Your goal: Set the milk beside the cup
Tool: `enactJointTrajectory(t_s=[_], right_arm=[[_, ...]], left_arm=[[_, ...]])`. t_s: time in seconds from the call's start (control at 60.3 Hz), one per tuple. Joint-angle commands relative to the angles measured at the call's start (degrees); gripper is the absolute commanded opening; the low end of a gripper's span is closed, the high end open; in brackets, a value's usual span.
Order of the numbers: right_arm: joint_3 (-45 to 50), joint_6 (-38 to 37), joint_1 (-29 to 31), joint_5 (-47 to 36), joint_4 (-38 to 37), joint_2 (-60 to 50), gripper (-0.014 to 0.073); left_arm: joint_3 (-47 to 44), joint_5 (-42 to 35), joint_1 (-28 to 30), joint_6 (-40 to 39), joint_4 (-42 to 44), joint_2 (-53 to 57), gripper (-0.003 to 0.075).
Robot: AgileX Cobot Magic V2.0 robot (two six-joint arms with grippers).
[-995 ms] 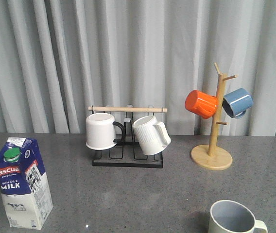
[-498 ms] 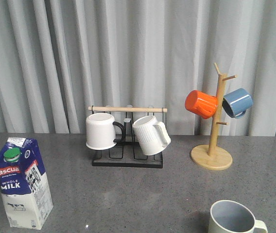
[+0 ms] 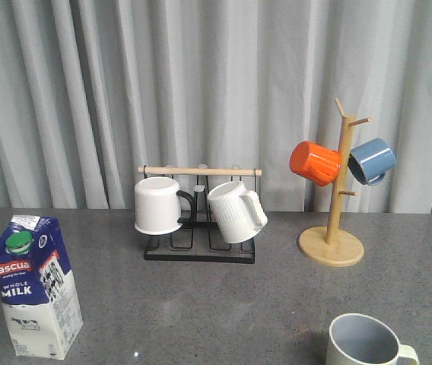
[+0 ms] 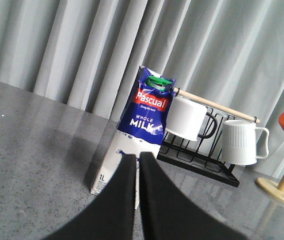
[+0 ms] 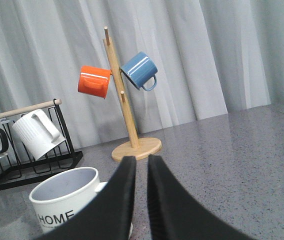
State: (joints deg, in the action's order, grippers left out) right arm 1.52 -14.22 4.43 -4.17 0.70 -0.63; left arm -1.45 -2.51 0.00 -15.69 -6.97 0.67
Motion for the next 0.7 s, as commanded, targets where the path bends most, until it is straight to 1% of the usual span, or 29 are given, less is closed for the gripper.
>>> enactJointTrajectory(t_s=[0.0, 0.133, 0.182, 0.265, 0.315, 0.365, 0.431, 0.465, 0.564, 0.63, 0.68], right_arm=[[-0.1, -1.04, 0.37, -3.78, 0.21, -0.45, 0.0222], [-0.1, -4.43, 0.37, -4.04, 1.06, -0.45, 0.0417], [-0.1, -5.51, 0.37, -5.35, 1.23, -0.45, 0.0468], [-0.1, -5.68, 0.37, -10.55, 1.23, -0.45, 0.0503], [-0.1, -7.04, 0.37, -14.81, 1.57, -0.45, 0.0502], [-0.84, -8.43, 0.37, -15.82, 1.57, -0.45, 0.0494], [-3.98, -8.6, 0.37, -10.6, -0.3, -0.45, 0.0481], [-6.65, -8.53, 0.37, -5.97, -2.56, -0.25, 0.0473], [-15.15, -8.4, 0.37, 6.2, -8.99, 2.46, 0.0468], [-21.07, -7.97, -0.11, 13.49, -11.26, 5.76, 0.0468], [-25.32, -6.62, -0.77, 16.61, -11.32, 8.96, 0.0468]], left_arm=[[-1.08, -3.81, 0.04, -0.86, -1.12, 0.71, 0.0048], [-1.08, -3.81, 0.04, -0.86, -7.57, 0.71, 0.0132], [-1.08, -3.81, 0.04, -0.86, -10.39, 0.71, 0.0177], [-1.08, -4.36, 0.04, -0.86, -16.02, 0.71, 0.0256], [-1.08, -4.74, 0.04, -0.86, -20.7, 0.71, 0.0294], [-1.08, -4.74, 0.04, -0.86, -24.38, 0.71, 0.0328], [-0.5, -4.16, 0.04, -0.66, -26.41, 0.71, 0.0358], [0.14, -3.4, 0.0, -0.61, -26.21, 0.71, 0.0366], [4.6, -0.16, -0.02, 1.2, -22.83, 0.64, 0.0373], [8.59, 3.24, -0.02, 4.28, -19.36, 0.59, 0.0373], [12.14, 6.23, -0.02, 7.13, -16.85, 0.3, 0.0373]])
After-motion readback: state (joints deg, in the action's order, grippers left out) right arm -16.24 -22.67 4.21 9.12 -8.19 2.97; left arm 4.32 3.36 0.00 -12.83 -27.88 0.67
